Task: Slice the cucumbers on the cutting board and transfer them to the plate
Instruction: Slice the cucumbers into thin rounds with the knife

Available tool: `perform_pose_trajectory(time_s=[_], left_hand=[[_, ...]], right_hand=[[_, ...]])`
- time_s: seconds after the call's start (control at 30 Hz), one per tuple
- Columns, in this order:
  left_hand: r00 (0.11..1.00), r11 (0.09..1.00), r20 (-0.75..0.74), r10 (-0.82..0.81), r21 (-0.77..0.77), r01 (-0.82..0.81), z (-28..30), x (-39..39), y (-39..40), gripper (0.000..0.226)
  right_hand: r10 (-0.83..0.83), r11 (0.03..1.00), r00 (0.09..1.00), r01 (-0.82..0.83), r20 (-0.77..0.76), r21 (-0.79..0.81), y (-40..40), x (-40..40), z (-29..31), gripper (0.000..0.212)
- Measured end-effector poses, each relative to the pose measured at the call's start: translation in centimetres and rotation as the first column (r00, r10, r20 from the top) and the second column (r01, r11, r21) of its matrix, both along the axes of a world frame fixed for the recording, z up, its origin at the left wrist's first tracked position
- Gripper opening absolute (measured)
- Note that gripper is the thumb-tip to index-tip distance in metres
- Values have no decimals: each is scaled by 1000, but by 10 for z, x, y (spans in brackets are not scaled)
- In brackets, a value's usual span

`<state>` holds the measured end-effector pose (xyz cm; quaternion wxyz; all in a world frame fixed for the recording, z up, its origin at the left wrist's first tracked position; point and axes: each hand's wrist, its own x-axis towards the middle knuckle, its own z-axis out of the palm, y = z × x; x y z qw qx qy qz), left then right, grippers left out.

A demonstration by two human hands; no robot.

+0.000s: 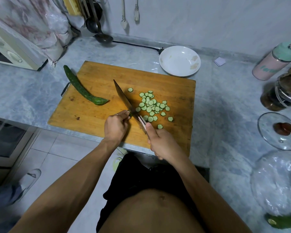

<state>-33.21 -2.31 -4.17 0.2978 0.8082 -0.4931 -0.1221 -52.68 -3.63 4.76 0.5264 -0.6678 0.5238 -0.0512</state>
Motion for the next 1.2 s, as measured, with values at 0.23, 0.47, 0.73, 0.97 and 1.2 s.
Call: perform_pose_trajectory(time_s=[0.23, 0.47, 0.73, 0.97, 1.2], left_hand=[[999, 1000, -33, 14, -22, -15, 3, -3, -1, 26], [999, 999, -37, 7, -36, -9, -1, -3, -1, 25], [995, 996, -84, 61, -58, -66, -1, -7, -3, 29], [999, 1000, -28, 17, -14, -17, 1, -4, -5, 37], [993, 995, -103, 64, -68, -72, -1, -8, -3, 31]], right_hand=[[40, 998, 998, -42, -50, -49, 0, -1, 5, 74], [50, 999, 998, -51, -38, -18, 4, 0, 3, 67], [83, 993, 996, -86, -39, -85, 6, 6, 8, 70], [71, 995, 996, -75, -60, -64, -4, 21, -5, 69], [-70, 997, 997, 70, 7, 37, -11, 27, -21, 70]])
